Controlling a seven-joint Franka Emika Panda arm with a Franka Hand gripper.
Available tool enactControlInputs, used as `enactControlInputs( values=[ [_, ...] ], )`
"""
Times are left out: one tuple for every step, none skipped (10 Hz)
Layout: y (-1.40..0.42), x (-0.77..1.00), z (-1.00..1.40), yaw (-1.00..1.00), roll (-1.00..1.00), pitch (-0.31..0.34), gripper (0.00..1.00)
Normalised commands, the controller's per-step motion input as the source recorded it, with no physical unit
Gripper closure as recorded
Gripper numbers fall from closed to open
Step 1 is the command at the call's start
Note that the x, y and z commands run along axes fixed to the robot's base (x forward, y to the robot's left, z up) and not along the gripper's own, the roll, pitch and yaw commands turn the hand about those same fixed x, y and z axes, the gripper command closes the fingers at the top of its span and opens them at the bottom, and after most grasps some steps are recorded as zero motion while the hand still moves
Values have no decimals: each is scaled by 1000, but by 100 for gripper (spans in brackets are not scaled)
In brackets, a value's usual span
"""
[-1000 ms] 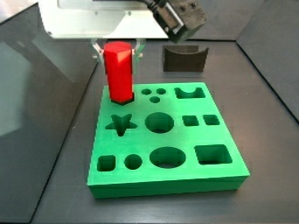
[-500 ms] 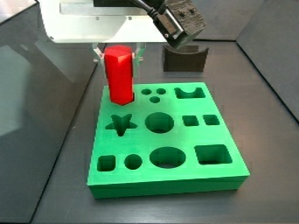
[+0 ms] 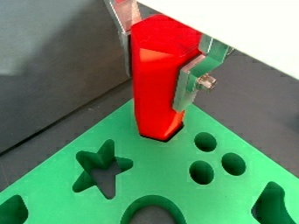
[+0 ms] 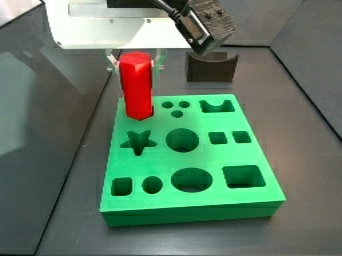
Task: Pick up the hexagon object. Move up. Move to above the board. Insert the hexagon object.
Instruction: Insert the hexagon object.
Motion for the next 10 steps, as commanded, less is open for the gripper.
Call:
enactControlInputs(
  values=[
    [0, 34, -149, 0, 0, -63, 100],
    [0, 20, -257, 0, 0, -96, 100],
    [0, 0, -257, 0, 0, -67, 100],
    [0, 0, -380, 0, 26, -80, 100],
    [0, 0, -609, 0, 34, -156, 100],
    [0, 0, -586, 0, 109, -109, 100],
    [0, 0, -503, 0, 123, -81, 100],
    [0, 0, -451, -151, 91, -90, 100],
    [0, -20, -503, -271, 127, -71, 100],
    [17, -54, -454, -349, 127, -37, 100]
  ],
)
